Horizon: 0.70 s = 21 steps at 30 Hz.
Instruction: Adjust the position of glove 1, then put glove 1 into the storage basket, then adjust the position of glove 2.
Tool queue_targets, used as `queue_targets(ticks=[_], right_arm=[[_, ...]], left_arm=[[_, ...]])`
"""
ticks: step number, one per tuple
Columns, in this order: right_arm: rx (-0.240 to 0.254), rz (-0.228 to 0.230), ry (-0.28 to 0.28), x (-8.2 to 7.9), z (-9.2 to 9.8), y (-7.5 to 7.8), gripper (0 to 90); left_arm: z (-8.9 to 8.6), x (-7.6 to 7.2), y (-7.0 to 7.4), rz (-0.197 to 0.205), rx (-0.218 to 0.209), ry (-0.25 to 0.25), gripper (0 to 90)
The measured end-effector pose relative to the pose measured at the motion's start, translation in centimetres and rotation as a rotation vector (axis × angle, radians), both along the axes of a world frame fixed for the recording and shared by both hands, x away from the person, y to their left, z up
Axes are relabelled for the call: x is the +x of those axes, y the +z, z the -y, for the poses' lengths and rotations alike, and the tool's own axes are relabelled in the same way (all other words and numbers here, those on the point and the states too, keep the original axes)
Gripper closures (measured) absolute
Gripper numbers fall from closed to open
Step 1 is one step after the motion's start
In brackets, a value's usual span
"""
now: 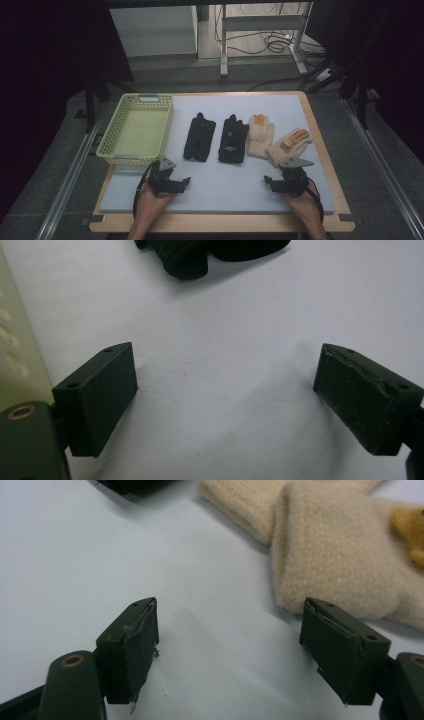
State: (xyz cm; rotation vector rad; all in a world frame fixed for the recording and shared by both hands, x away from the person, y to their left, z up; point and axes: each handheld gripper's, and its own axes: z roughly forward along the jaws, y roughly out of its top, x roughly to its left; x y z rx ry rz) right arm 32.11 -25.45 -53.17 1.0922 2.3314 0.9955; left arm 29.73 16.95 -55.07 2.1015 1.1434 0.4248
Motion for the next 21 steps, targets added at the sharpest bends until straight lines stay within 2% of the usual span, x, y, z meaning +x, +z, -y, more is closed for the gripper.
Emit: queue_targets(ticks=[21], right_arm=[[-0.005,-0.002,-0.011,-0.07,-0.18,0.06,22.0]], left_arm=[[-0.01,-0.01,-0.01,0.001,-0.002,0.000,10.3]])
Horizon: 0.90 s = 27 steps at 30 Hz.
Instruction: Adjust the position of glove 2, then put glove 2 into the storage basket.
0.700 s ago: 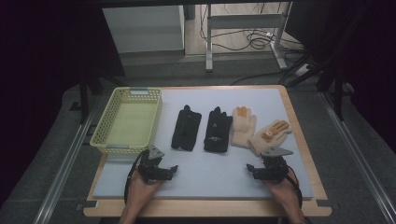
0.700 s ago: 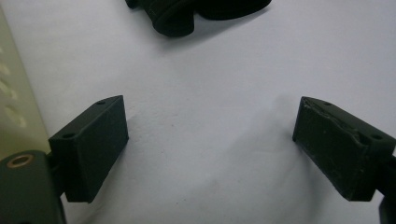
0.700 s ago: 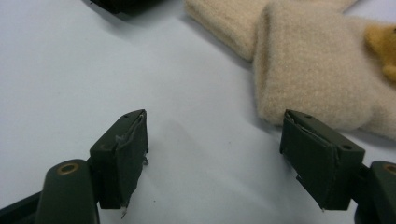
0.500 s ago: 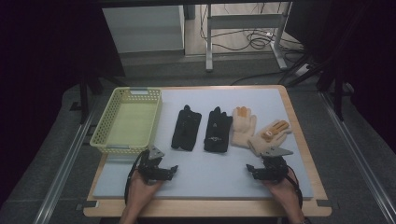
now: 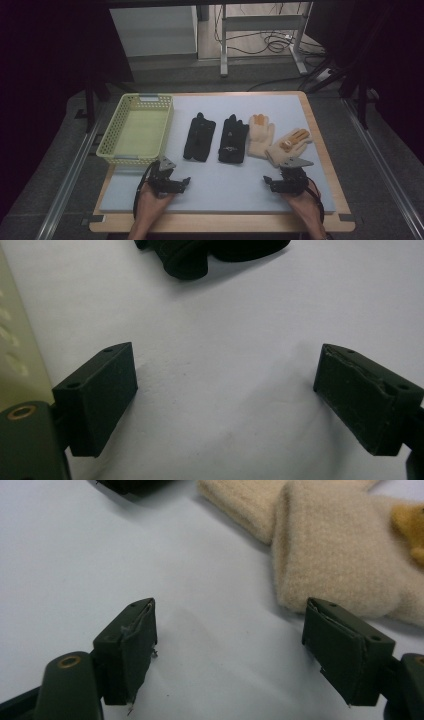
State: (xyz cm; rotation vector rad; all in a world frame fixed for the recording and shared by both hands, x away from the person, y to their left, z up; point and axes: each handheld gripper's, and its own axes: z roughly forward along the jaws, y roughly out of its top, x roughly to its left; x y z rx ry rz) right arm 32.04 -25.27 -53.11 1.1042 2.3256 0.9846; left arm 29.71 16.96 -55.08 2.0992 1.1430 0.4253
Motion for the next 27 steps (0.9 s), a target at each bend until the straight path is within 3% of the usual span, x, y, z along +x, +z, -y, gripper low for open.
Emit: queue_targets(ticks=[6,12,17,27], right_arm=[[0.020,0.019,-0.006,0.0,-0.3,0.5,22.1],[0.035,0.003,0.016,0.3,-0.9,1.1,22.1],[0.028,0.016,0.051,0.8,-2.1,1.7,22.2],[0.055,-0.017,0.101,2.2,-4.7,2.6,23.9]], left_arm=[[0.0,0.0,0.0,0.000,0.000,0.000,10.3],[0.0,0.0,0.0,0.001,-0.006,0.004,10.3],[0.0,0.0,0.0,0.001,-0.006,0.003,10.3],[0.0,0.0,0.0,0.001,-0.006,0.004,10.3]])
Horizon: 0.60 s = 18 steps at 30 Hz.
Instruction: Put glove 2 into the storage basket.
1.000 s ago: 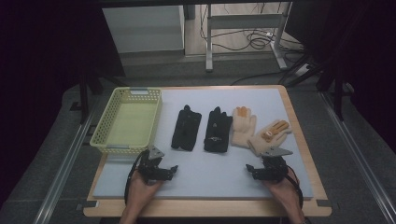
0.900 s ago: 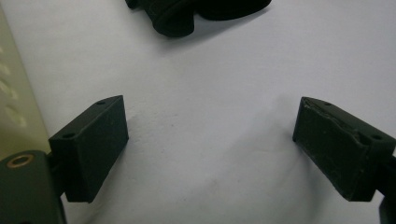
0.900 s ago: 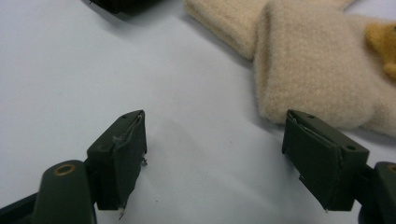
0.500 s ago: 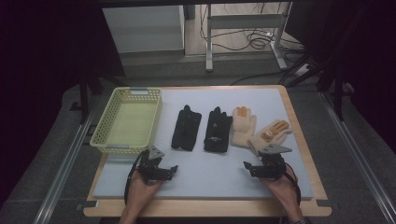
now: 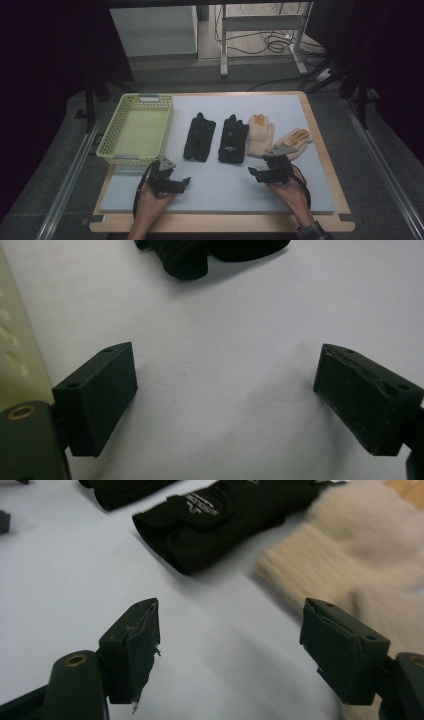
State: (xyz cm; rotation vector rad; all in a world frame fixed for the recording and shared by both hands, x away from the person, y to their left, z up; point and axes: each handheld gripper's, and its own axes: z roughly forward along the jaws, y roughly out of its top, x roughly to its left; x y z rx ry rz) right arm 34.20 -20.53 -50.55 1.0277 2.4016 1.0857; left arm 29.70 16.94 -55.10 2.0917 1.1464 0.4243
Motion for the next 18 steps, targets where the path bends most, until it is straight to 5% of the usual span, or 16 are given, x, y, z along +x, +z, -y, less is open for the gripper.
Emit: queue_targets(ticks=[9,18], right_arm=[[-0.005,-0.001,0.065,2.2,-4.0,0.6,25.2],[-0.021,0.007,0.122,4.9,-8.2,0.9,42.1]], left_arm=[[0.0,0.0,0.0,-0.002,0.004,-0.004,10.3],[-0.1,0.0,0.0,-0.004,0.002,-0.003,10.2]])
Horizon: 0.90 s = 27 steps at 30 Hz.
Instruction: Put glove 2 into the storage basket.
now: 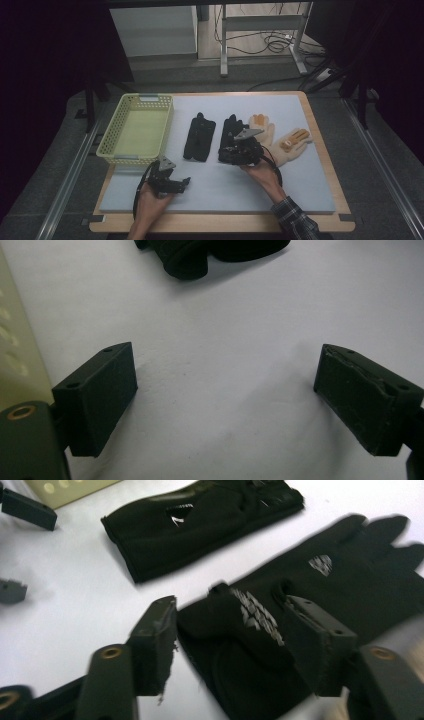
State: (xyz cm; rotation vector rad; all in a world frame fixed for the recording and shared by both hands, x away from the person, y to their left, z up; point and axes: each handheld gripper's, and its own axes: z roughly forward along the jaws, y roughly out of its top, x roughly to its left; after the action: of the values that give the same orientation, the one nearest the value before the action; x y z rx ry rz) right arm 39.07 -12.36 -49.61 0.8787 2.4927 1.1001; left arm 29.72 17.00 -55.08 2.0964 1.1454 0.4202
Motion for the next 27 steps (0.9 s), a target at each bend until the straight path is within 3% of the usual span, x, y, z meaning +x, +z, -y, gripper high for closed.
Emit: queue_targets(ticks=[8,17,23,27], right_arm=[[-0.005,0.001,0.031,2.4,-3.3,0.1,48.8],[-0.016,-0.007,0.031,5.2,-6.8,-0.6,28.3],[-0.031,-0.056,0.028,7.2,-9.3,-1.5,22.1],[-0.083,-0.071,0.017,8.2,-10.9,-2.5,19.0]], left_arm=[[0.0,0.0,0.0,-0.002,0.001,-0.003,10.0],[0.0,0.0,0.0,-0.003,-0.001,-0.003,9.8],[0.0,0.0,0.0,-0.004,-0.003,-0.003,9.7],[0.0,0.0,0.0,-0.004,-0.005,-0.004,9.6]])
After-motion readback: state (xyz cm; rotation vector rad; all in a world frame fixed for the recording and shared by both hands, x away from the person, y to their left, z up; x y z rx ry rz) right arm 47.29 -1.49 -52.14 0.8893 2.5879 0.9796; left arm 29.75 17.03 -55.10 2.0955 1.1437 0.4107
